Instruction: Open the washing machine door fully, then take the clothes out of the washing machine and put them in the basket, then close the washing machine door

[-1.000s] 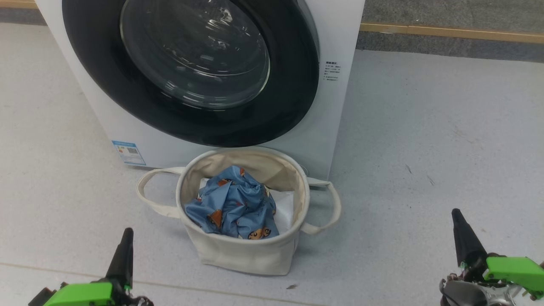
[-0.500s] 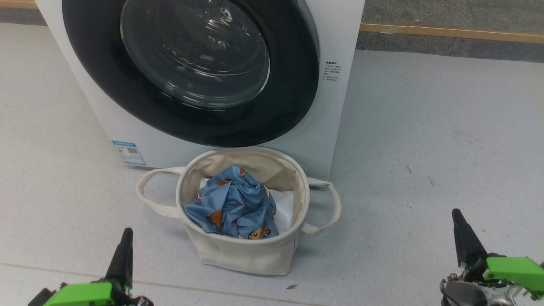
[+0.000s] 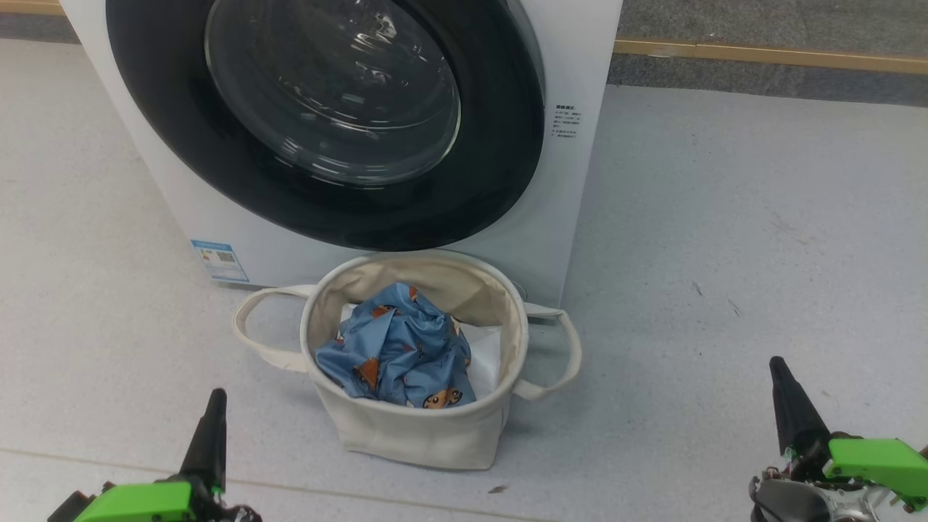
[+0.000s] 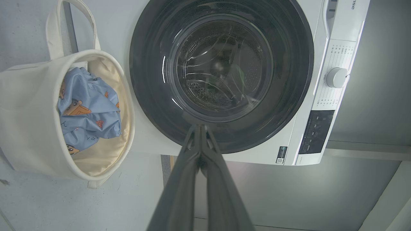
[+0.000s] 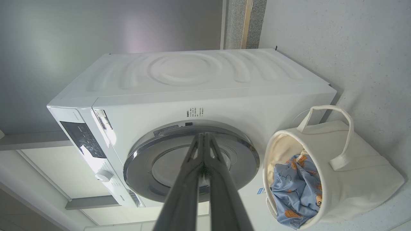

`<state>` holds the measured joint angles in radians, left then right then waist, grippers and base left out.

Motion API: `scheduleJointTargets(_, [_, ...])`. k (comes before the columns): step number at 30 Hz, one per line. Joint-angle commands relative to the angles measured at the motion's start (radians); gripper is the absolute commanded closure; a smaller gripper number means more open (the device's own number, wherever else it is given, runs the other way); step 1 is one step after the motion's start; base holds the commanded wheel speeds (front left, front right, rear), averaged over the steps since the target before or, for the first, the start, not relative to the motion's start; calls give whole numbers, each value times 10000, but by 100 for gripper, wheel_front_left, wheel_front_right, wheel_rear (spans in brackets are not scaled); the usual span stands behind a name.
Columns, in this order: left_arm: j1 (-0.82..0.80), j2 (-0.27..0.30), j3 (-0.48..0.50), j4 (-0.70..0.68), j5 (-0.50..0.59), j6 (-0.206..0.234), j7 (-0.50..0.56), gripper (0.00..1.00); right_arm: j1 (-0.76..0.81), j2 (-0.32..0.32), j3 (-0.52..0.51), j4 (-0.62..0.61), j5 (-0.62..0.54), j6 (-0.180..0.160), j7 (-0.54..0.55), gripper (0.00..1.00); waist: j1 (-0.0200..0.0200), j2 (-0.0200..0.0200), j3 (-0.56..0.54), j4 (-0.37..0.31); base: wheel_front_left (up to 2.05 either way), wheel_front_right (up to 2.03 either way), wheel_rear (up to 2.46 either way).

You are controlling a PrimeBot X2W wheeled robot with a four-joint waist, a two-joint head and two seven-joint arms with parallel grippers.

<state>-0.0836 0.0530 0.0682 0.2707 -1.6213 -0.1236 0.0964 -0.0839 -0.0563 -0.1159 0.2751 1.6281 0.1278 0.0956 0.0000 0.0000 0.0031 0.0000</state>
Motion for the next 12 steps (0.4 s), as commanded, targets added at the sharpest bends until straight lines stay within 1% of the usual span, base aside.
scheduleJointTargets(1, [-234, 53, 350, -262, 39, -71, 83, 100, -226, -43, 160, -311, -80, 29, 65, 100, 0, 0, 0, 0, 0, 0, 0])
scheduleJointTargets(12, [-236, 41, 367, -261, 54, -71, 97, 100, -228, -28, 139, -309, -98, 29, 82, 100, 0, 0, 0, 0, 0, 0, 0])
